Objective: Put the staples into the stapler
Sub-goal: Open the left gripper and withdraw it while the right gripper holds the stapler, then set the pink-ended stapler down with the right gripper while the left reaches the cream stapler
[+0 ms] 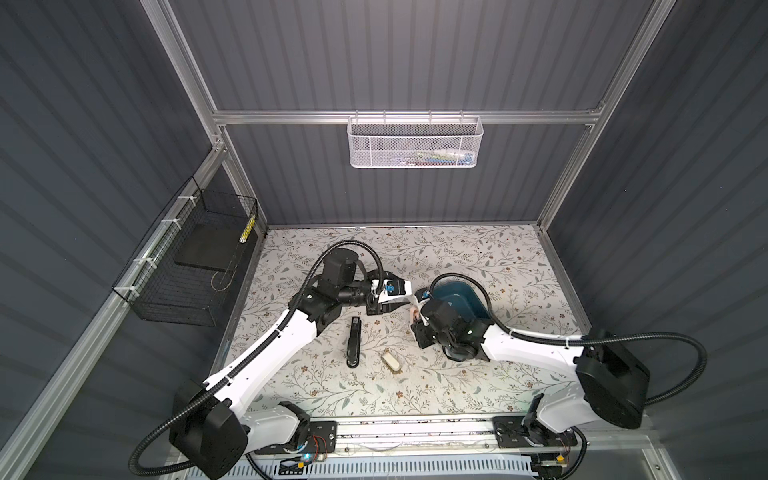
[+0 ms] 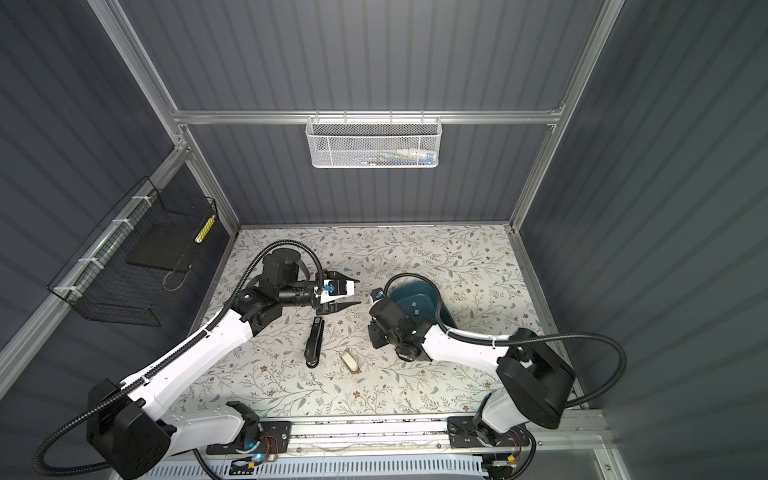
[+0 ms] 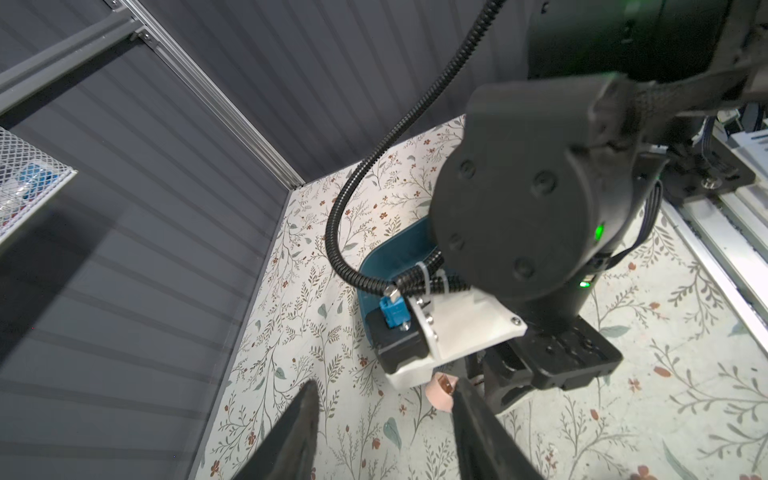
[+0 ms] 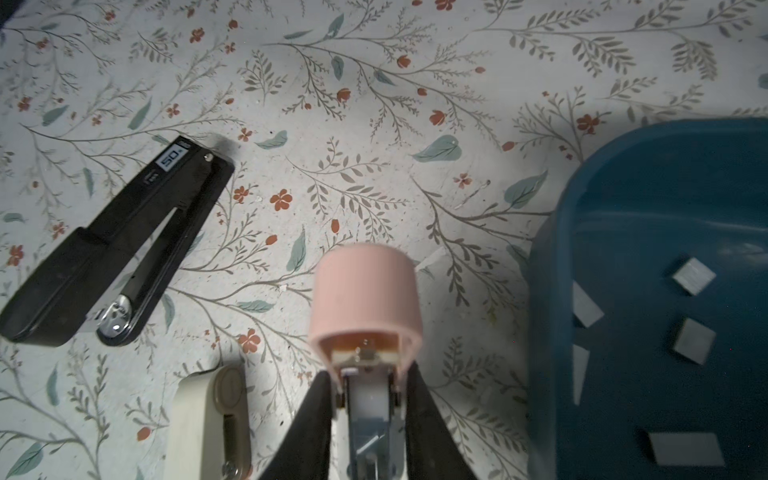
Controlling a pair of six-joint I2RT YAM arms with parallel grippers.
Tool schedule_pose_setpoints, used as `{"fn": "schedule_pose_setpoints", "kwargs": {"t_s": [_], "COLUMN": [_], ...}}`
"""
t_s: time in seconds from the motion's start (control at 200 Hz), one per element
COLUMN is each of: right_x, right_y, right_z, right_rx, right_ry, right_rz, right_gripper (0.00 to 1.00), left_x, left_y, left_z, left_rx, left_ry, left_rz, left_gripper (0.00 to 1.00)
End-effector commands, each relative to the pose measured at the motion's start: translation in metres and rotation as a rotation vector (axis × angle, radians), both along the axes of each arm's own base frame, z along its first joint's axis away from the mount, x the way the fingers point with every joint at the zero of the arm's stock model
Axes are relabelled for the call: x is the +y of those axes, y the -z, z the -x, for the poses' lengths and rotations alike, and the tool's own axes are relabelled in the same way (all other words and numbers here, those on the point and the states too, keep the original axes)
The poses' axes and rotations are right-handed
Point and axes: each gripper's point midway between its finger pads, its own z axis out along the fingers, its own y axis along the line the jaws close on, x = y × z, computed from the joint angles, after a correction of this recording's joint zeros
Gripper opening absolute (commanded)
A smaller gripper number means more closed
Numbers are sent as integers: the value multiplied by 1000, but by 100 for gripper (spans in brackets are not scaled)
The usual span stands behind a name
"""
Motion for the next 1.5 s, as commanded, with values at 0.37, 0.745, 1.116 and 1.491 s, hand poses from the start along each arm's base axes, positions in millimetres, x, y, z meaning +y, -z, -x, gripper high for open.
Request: {"fn": "schedule_pose_setpoints", "kwargs": {"t_s": [0.37,0.745,1.116,1.491], "right_x": [10,13,-16,-151], "right_y": [48,28,-52,-115], "right_z": [-17,-18,-11,-29], "right_rx": [77,45,-105,-349], "right_ry": [36,31,67,348], "right_rz": [181,127,10,-160], "right_gripper": [19,51,61,72], "left_x": [11,15,21,33], "left_y": [42,66,67,160], "left_z": [32,16,45,87], "left_rx": [-24,12,-9,-28], "left_ry": [194,130,255,375], "left_rz": [-163,-246,-425,-870], "left_gripper": [56,61,57,55]}}
